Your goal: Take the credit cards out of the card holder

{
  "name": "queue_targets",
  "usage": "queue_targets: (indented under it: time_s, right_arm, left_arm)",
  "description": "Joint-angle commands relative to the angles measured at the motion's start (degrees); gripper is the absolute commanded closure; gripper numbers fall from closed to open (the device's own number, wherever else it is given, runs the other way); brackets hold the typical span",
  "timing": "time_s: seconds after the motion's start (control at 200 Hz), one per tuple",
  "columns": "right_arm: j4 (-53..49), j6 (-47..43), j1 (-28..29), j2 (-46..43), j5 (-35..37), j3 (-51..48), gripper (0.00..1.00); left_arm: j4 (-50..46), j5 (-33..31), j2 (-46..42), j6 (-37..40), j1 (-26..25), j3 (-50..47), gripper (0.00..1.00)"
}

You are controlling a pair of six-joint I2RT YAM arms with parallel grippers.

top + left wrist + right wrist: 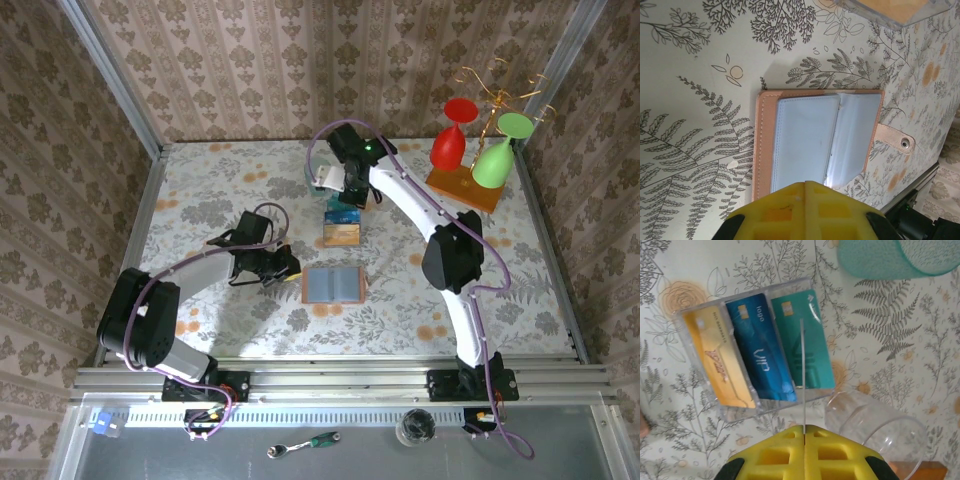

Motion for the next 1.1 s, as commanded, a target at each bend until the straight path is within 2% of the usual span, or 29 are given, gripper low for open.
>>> queue_targets:
  time_s: [0.0, 0.135, 0.195, 0.645, 0.785, 1.095]
  right_arm:
    - [-2.8, -2.5, -0.3, 2.7, 0.3, 3.3, 1.00]
    - [-2.9, -3.1, -0.4, 4.2, 0.6, 3.8, 1.00]
    - [-2.7, -3.1, -0.6, 4.6, 0.6, 3.8, 0.97]
    - [1.0, -3.3, -0.8, 5.0, 4.4, 3.7, 0.83]
    - [1.7, -2.9, -0.8, 4.0, 5.2, 3.4, 0.82]
    - [5.1, 5.6, -0.8, -1.9, 0.8, -2.8, 0.79]
  left_arm:
    - [-1.4, -0.6, -1.2, 0.7, 0.4, -0.1, 1.00]
    - [-1.4, -0.7, -1.4, 0.5, 0.4, -0.3, 1.00]
    - [-1.4, -0.8, -1.4, 0.6, 2.0, -0.4, 1.00]
    - [-1.3, -0.7, -1.3, 0.6, 2.2, -0.7, 1.00]
    - [-1.1, -0.7, -1.3, 0.5, 2.2, -0.8, 1.00]
    - [0.3, 0.1, -0.4, 0.7, 2.2, -0.9, 1.00]
